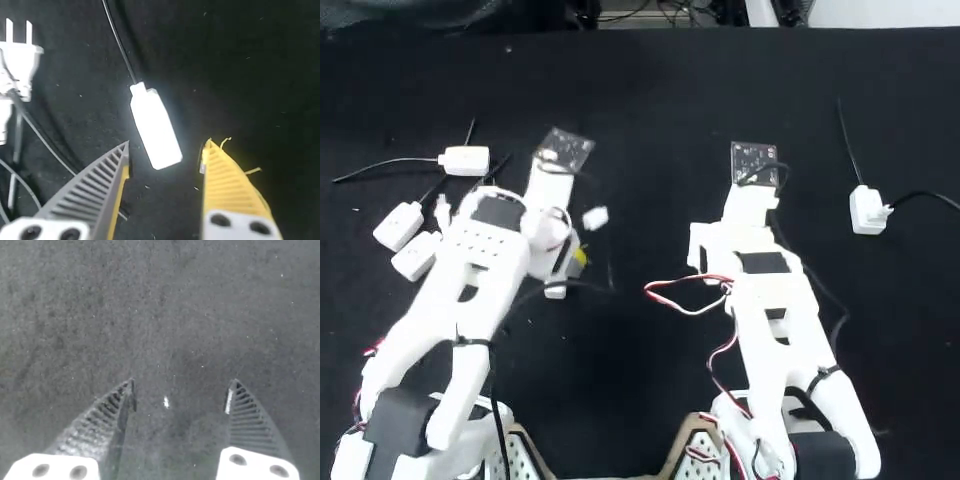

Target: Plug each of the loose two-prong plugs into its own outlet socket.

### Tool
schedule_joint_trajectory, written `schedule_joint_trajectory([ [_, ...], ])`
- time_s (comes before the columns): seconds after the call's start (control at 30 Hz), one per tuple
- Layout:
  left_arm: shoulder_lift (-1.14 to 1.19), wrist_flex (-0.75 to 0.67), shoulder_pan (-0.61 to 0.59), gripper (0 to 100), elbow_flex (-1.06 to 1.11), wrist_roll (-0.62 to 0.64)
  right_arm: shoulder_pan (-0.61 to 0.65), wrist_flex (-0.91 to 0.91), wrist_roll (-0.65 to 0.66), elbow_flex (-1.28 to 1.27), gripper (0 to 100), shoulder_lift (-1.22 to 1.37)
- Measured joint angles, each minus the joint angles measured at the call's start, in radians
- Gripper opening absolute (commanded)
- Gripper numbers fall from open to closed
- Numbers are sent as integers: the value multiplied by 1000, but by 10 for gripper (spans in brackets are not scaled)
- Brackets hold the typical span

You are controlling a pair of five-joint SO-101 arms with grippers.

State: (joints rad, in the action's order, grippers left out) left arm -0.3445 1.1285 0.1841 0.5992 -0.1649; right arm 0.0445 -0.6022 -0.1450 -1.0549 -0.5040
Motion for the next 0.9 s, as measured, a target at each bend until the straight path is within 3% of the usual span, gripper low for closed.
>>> schedule_joint_trajectory([
  [0.27,0,-195,-126,235,186,2,0,0,0,0,269,0],
  [0.53,2,-146,-285,232,133,0,0,0,0,0,269,0],
  [0.77,2,-109,-293,231,68,-2,0,0,0,0,269,0],
  [0.9,40,-186,-293,231,107,-2,0,0,0,0,269,0],
])
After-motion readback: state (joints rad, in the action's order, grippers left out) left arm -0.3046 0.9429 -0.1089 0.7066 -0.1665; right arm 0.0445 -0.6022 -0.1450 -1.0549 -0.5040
